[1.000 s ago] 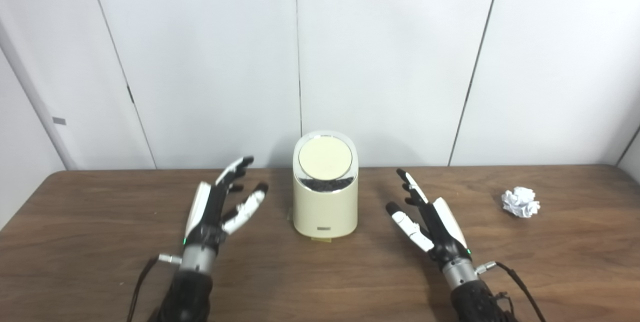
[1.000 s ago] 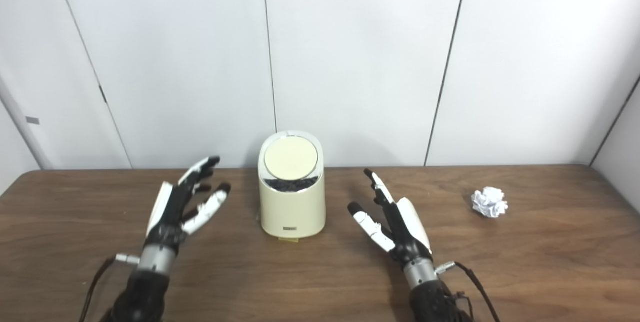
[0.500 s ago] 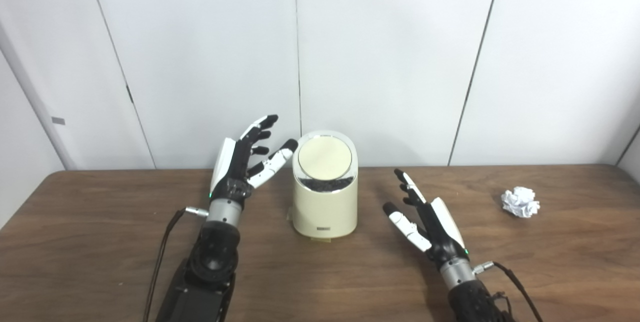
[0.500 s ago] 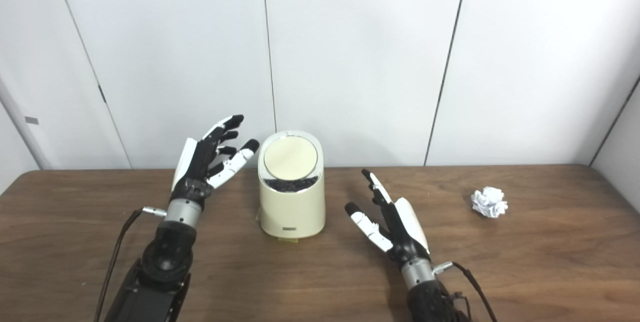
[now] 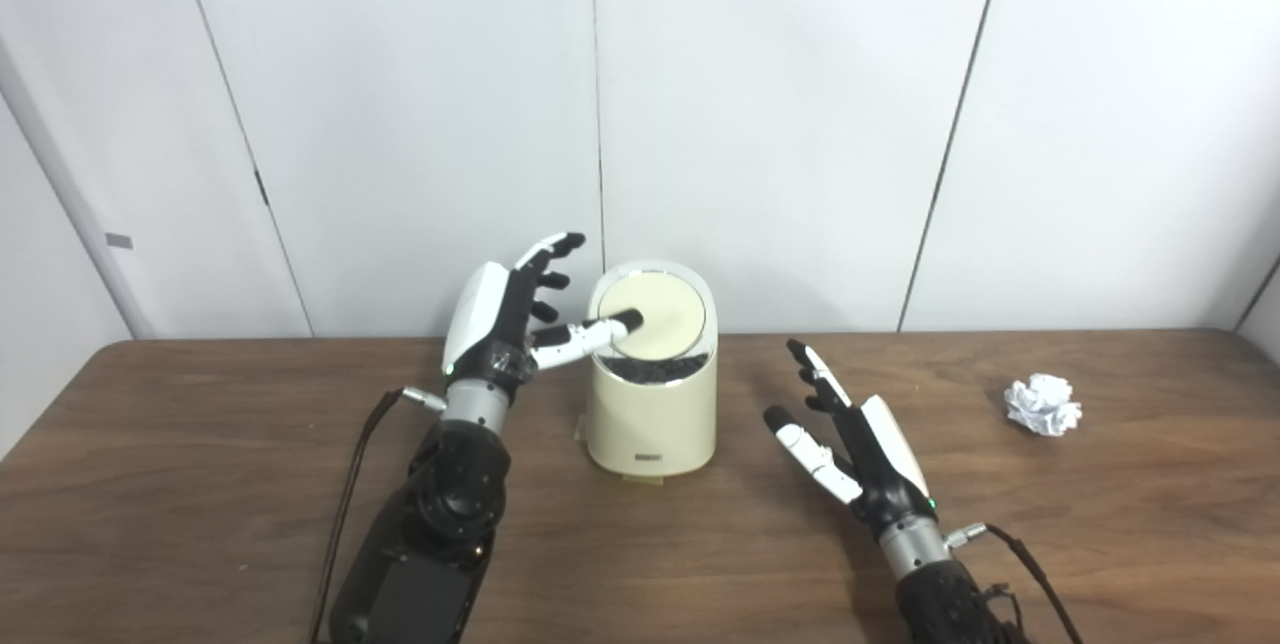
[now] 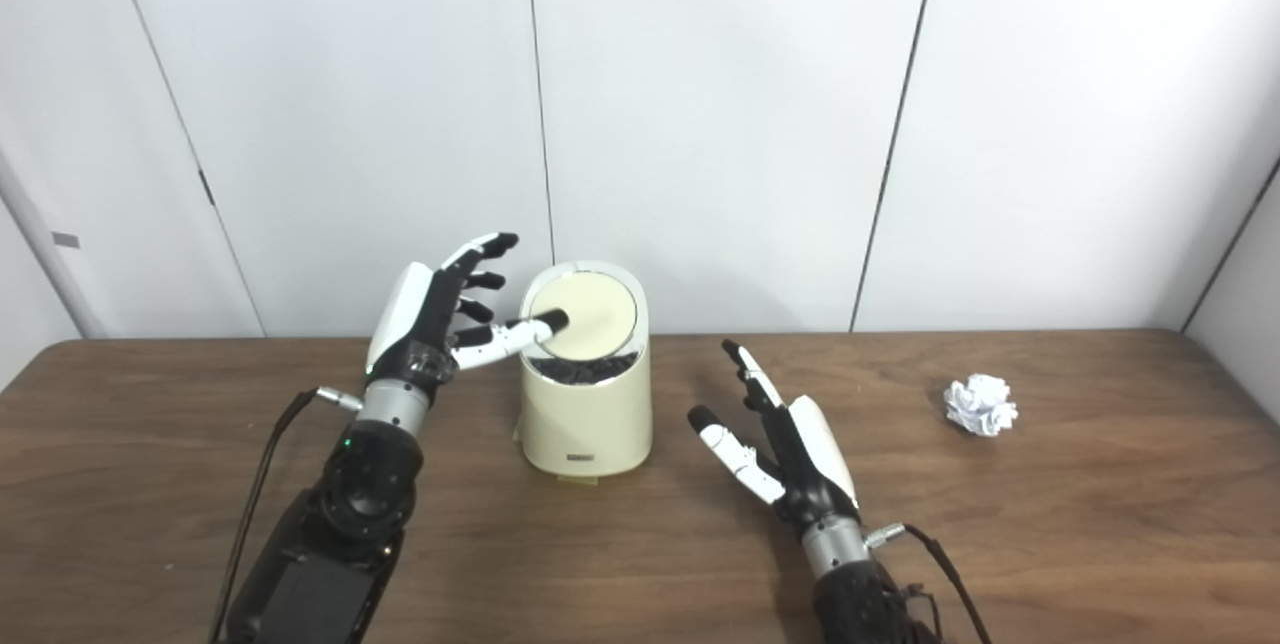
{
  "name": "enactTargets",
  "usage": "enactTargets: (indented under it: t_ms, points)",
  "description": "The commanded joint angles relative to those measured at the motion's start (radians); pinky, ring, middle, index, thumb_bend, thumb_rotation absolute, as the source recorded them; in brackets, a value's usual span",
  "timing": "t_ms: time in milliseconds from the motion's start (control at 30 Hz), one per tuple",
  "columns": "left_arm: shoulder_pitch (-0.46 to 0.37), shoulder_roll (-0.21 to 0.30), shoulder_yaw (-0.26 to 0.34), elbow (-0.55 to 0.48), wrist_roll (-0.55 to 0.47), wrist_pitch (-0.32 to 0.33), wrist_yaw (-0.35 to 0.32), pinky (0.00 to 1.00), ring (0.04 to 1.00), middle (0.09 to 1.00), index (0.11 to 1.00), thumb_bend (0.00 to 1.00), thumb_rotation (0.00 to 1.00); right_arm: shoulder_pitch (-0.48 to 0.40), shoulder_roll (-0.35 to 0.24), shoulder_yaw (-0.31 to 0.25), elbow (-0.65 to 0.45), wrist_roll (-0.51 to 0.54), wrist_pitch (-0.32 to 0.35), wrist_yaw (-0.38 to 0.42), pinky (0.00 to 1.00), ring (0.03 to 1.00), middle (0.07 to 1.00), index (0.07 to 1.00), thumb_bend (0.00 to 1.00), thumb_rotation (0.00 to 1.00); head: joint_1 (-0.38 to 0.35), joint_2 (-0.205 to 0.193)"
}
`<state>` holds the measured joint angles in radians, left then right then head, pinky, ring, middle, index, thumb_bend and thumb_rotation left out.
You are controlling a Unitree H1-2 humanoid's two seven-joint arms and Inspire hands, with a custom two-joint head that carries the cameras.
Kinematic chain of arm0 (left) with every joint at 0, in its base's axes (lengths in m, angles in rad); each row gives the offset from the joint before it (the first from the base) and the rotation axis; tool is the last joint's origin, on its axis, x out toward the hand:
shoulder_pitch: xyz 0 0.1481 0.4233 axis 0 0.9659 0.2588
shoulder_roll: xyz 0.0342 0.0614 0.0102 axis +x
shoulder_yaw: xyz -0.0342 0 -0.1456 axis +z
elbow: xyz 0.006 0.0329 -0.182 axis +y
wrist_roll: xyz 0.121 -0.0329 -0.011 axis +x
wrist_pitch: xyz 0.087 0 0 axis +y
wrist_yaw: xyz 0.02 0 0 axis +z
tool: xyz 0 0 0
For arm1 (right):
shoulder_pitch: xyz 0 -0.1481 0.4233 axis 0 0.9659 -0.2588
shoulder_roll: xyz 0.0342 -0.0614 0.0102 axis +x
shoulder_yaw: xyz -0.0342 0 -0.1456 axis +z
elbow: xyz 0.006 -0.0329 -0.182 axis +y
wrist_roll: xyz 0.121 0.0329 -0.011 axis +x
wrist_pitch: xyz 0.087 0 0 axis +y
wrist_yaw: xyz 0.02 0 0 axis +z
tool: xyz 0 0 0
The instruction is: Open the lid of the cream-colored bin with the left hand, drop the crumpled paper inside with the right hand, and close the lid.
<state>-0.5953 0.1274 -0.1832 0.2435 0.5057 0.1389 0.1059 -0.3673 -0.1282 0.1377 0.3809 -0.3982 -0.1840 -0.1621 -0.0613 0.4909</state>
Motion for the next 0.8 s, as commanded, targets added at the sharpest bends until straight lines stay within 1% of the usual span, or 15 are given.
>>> enactTargets:
  t_ms: [0, 67, 133, 167, 200, 300, 333, 400, 467, 600, 767]
  points:
    - [-0.082, 0.02, -0.019, 0.002, 0.07, -0.005, 0.034, 0.51, 0.692, 0.866, 0.882, 0.97, 0.42, -0.02, 0.01, -0.002, -0.008, 0.009, -0.023, -0.01, 0.85, 0.93, 0.956, 0.939, 0.47, 0.91, -0.002, 0.002]
    - [-0.087, 0.03, -0.041, 0.015, 0.11, -0.015, 0.051, 0.49, 0.675, 0.864, 0.879, 0.99, 0.4, -0.021, 0.01, -0.003, -0.003, 0.011, -0.027, -0.011, 0.85, 0.93, 0.955, 0.938, 0.46, 0.91, -0.003, 0.003]
    - [-0.09, 0.04, -0.062, 0.027, 0.148, -0.028, 0.069, 0.56, 0.744, 0.866, 0.874, 1.0, 0.36, -0.022, 0.01, -0.003, -0.003, 0.011, -0.023, -0.01, 0.86, 0.932, 0.956, 0.939, 0.46, 0.91, -0.003, 0.003]
    - [-0.094, 0.054, -0.089, 0.039, 0.196, -0.033, 0.088, 0.58, 0.762, 0.867, 0.873, 1.0, 0.35, -0.021, 0.01, -0.003, -0.007, 0.01, -0.018, -0.009, 0.86, 0.933, 0.957, 0.939, 0.46, 0.91, -0.003, 0.003]
    - [-0.099, 0.07, -0.118, 0.056, 0.248, -0.039, 0.114, 0.65, 0.806, 0.867, 0.873, 1.0, 0.33, -0.02, 0.01, -0.003, -0.008, 0.011, -0.018, -0.008, 0.86, 0.931, 0.956, 0.939, 0.47, 0.91, -0.003, 0.003]
    - [-0.111, 0.104, -0.185, 0.104, 0.356, -0.057, 0.172, 0.73, 0.857, 0.874, 0.878, 1.0, 0.28, -0.019, 0.009, -0.003, -0.011, 0.01, -0.012, -0.005, 0.86, 0.933, 0.958, 0.941, 0.47, 0.91, -0.004, 0.005]
    - [-0.114, 0.111, -0.199, 0.116, 0.376, -0.062, 0.184, 0.75, 0.871, 0.882, 0.883, 1.0, 0.27, -0.018, 0.009, -0.002, -0.013, 0.009, -0.01, -0.004, 0.86, 0.933, 0.958, 0.941, 0.47, 0.91, -0.004, 0.005]
    - [-0.119, 0.126, -0.23, 0.141, 0.431, -0.054, 0.214, 0.77, 0.88, 0.891, 0.889, 1.0, 0.25, -0.018, 0.008, -0.003, -0.013, 0.01, -0.012, -0.002, 0.86, 0.933, 0.958, 0.942, 0.48, 0.9, -0.004, 0.005]
    - [-0.121, 0.132, -0.248, 0.158, 0.466, -0.045, 0.236, 0.78, 0.885, 0.896, 0.892, 1.0, 0.24, -0.017, 0.008, -0.003, -0.015, 0.01, -0.011, -0.001, 0.85, 0.931, 0.957, 0.942, 0.47, 0.9, -0.004, 0.007]
    - [-0.123, 0.133, -0.269, 0.177, 0.51, -0.017, 0.253, 0.8, 0.901, 0.904, 0.895, 1.0, 0.2, -0.016, 0.008, -0.005, -0.016, 0.012, -0.012, 0.0, 0.85, 0.93, 0.955, 0.939, 0.48, 0.9, -0.004, 0.009]
    - [-0.129, 0.143, -0.303, 0.191, 0.572, -0.007, 0.286, 0.82, 0.908, 0.903, 0.897, 1.0, 0.17, -0.013, 0.008, -0.003, -0.027, 0.007, 0.001, 0.004, 0.85, 0.929, 0.954, 0.94, 0.48, 0.9, -0.004, 0.011]
